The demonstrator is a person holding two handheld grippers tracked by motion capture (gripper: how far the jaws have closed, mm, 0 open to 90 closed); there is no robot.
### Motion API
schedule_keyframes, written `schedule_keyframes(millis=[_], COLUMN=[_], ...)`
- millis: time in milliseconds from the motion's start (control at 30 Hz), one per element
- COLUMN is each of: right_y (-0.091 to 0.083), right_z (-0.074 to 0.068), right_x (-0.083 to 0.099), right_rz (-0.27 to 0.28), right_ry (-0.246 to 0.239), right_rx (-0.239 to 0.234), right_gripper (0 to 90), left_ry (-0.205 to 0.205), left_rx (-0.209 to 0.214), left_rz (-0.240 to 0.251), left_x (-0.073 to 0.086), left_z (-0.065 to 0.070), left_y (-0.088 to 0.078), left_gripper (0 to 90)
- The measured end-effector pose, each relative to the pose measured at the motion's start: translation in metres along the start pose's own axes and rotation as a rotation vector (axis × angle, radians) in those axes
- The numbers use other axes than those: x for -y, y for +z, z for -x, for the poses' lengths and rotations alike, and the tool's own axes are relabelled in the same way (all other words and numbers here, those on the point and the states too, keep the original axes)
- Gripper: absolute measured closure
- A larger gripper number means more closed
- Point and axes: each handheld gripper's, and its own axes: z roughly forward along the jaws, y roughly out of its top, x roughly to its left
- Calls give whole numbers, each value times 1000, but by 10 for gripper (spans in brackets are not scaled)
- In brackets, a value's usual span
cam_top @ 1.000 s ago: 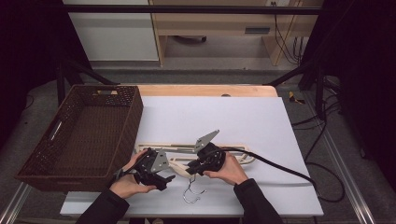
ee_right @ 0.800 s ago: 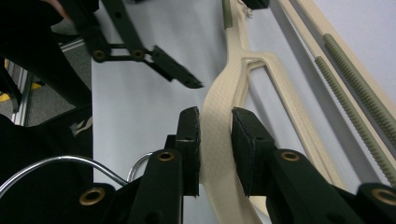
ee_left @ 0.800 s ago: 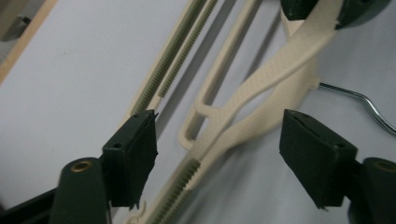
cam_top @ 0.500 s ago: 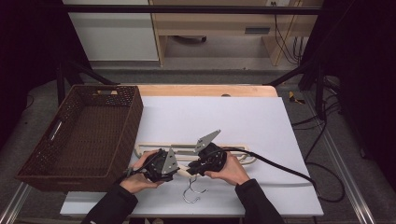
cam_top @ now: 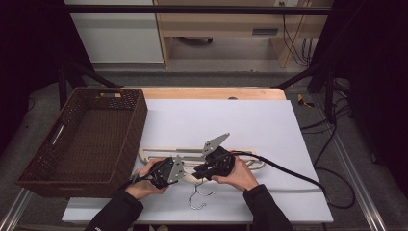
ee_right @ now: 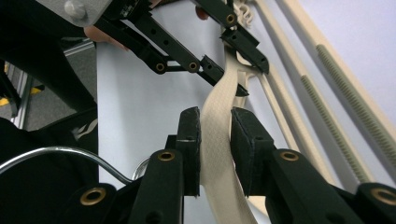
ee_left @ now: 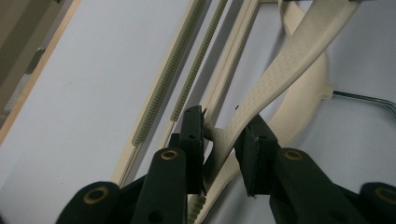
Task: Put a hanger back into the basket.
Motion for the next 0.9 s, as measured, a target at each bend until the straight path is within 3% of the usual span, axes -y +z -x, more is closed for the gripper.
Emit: schedule_keyframes(millis=[233,300,400,433,467,500,567,667,900], right_y=[-12,-25,-41,-47,-47,-58,-62,-78,-113], right_z=[1,2,7,9,9,11,11,11,7], right_x=[-2,-4,-2,0,0,6,9,25,57], right_rz=[36,93,170,188,188,212,219,230,297], right_ry=[-8,1,37,53,53,69,80,103,200], right_rx=[45,117,172,201,201,241,262,350,450], right_gripper=[635,597,542,511,511,469,435,367,295], left_ry=[5,9,12,18,18,21,22,24,8], left_rx=[-7,-10,-13,-16,-16,-18,-18,-24,-29], left_rz=[12,11,13,11,11,10,8,10,13], left_x=[0,0,-1,-1,-1,-2,-2,-5,-11], left_z=[-2,-1,-1,-1,-1,-2,-2,-4,-12], left_y=[-1,-1,-1,-2,-2,-2,-2,-3,-2], left_gripper=[750,752,755,756,757,759,762,770,789])
